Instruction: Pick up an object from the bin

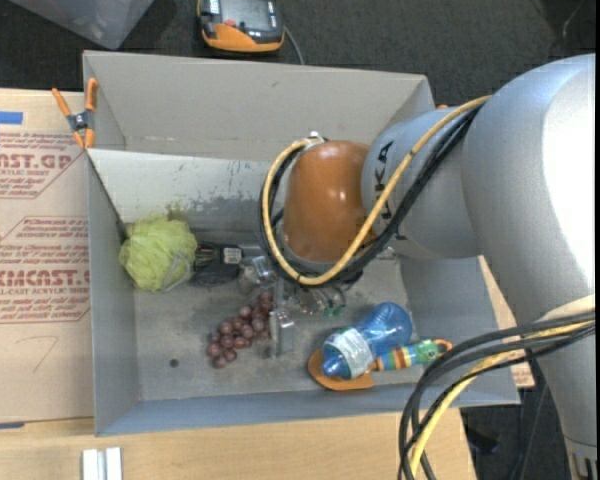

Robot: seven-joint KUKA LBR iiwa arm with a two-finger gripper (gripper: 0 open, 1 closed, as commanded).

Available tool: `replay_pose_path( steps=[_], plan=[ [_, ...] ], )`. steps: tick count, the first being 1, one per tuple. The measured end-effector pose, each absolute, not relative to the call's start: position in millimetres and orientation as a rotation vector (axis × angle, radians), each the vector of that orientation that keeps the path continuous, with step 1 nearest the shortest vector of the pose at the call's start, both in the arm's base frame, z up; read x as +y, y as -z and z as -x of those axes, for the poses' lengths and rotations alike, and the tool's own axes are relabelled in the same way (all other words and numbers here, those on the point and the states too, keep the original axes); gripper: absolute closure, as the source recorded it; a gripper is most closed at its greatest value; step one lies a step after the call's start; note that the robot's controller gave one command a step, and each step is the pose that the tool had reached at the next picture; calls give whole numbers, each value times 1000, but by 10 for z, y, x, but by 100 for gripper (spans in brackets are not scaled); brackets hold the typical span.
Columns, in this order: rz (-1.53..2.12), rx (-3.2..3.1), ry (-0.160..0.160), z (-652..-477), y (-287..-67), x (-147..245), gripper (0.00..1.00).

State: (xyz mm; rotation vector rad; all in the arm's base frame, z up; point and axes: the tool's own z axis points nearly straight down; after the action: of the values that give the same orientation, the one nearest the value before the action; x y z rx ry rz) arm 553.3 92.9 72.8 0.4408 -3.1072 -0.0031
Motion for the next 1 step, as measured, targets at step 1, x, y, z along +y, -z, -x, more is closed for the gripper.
replay_pose_path(
  steps=[1],
  plan=[
    [-429,-3127,8,-5355,-700,1084,0]
  ],
)
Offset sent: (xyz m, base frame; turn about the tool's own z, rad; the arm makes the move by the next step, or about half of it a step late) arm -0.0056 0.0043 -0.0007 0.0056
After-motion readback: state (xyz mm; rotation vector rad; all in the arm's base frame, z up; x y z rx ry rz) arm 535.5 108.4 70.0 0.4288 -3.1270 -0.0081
